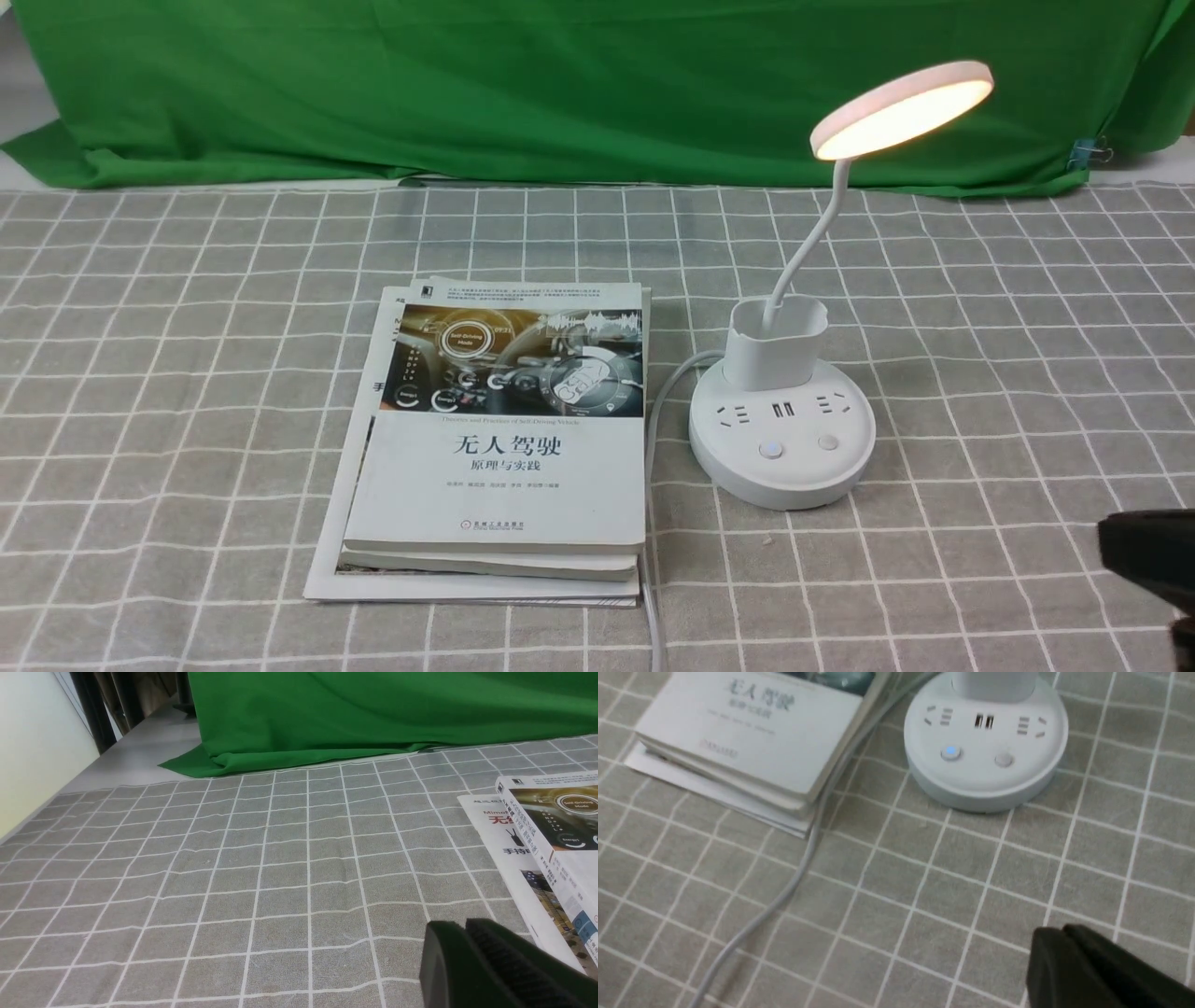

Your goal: Turn on the desk lamp on the grey coffee tablecloth with your hand.

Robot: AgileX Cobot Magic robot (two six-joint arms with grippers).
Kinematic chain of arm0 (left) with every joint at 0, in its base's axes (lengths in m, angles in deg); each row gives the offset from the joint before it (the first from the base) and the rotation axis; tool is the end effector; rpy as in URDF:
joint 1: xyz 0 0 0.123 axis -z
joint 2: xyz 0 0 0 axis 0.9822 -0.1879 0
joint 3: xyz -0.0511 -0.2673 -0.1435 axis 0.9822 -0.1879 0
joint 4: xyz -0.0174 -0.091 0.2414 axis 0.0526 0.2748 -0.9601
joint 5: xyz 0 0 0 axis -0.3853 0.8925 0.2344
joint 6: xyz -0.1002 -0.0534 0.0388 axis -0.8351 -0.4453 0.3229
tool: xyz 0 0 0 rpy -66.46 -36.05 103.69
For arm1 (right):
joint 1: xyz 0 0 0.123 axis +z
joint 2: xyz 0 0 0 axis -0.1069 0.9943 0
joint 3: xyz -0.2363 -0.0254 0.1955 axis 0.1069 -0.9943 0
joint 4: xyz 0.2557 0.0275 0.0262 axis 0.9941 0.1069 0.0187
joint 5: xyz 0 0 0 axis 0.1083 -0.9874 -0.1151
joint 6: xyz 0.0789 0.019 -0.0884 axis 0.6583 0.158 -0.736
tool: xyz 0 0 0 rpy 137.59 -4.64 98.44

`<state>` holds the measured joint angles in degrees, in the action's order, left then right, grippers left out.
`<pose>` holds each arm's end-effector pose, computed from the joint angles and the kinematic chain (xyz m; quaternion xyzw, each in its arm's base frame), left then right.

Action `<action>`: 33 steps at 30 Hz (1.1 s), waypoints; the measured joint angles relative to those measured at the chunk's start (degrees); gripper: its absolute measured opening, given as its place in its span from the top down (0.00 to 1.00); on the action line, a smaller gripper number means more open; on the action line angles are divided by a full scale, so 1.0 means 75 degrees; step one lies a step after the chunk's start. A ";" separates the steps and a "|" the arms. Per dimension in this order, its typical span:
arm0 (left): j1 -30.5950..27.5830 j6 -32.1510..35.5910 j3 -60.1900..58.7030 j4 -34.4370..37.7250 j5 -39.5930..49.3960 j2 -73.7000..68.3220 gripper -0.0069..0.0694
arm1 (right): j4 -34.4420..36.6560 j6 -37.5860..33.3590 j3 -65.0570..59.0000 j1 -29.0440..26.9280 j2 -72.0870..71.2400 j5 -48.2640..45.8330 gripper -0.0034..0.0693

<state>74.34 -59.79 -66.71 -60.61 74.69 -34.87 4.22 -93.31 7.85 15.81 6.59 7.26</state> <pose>0.0680 0.0075 0.1855 0.0275 0.7567 0.0882 0.6472 0.1202 0.0646 0.3017 -0.1833 0.8816 0.1443 0.4104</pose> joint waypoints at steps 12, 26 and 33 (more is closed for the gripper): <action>0.0000 0.0007 0.0000 0.0000 0.0000 0.0000 0.88 | -0.0413 -0.0098 -0.2260 -0.1386 -0.2356 0.2651 0.92; 0.0000 0.0007 0.0000 0.0000 -0.0007 0.0000 0.88 | -0.0451 -0.0512 -0.4875 -0.2813 -0.5167 0.3631 0.92; 0.0000 0.0007 0.0000 0.0000 -0.0007 0.0000 0.88 | -0.0459 -0.0519 -0.4875 -0.2813 -0.5167 0.3657 0.92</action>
<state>74.34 -59.74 -66.71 -60.61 74.64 -34.87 0.77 -97.20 -28.71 -5.29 -32.17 34.69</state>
